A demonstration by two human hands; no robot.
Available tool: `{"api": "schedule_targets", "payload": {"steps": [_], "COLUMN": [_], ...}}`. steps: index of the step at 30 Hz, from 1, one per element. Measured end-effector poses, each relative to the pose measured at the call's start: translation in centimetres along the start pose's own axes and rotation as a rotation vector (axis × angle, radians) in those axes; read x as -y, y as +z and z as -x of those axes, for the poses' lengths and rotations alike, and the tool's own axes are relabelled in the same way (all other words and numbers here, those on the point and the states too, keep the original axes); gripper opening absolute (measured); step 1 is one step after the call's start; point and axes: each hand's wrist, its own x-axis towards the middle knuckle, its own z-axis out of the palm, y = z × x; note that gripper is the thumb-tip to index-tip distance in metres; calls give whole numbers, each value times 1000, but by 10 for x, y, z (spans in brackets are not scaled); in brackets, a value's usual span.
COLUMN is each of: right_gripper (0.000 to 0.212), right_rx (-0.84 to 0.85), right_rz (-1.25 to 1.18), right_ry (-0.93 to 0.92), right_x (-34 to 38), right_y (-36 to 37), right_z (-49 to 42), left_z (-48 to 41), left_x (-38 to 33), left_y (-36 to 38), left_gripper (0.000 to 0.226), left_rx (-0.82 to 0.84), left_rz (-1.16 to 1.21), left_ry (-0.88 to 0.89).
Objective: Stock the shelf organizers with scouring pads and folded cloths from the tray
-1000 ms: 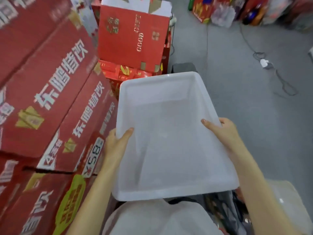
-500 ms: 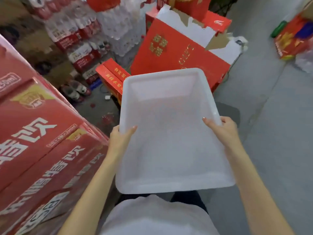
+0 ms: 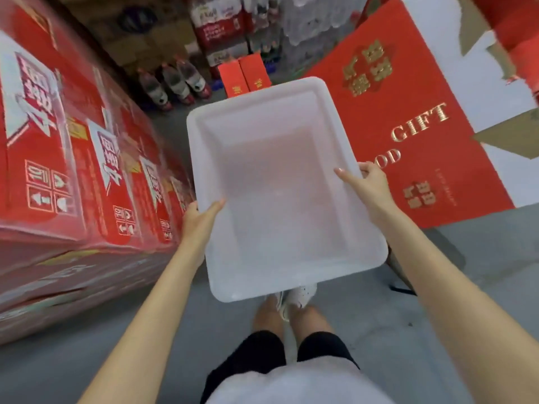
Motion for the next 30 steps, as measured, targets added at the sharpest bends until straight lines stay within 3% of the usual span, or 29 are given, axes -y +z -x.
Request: {"api": "schedule_targets", "payload": {"steps": [4,14,19,23,30], "right_gripper": [54,56,64,65,67], "right_rx": [-11,93,94,94,79], "right_rz": [1,44,49,63,94], "right_ry": [29,40,72,66,45], "right_x": [-11,-25,-30,-28,-29], "right_y": [11,36,44,47,49], "right_z": [-34,-45,-38,-34,-27], "left_z": [-42,-66,-74,-73,-69], "left_x": [6,56,59,62,61], "left_y": [16,13,1,1,-1], "left_gripper": [34,46,63,50,56], "left_rx": [60,111,104,94,57], "left_rz": [40,37,-11,-3,14], "left_ry": [-41,-173,-178,-158,-114]}}
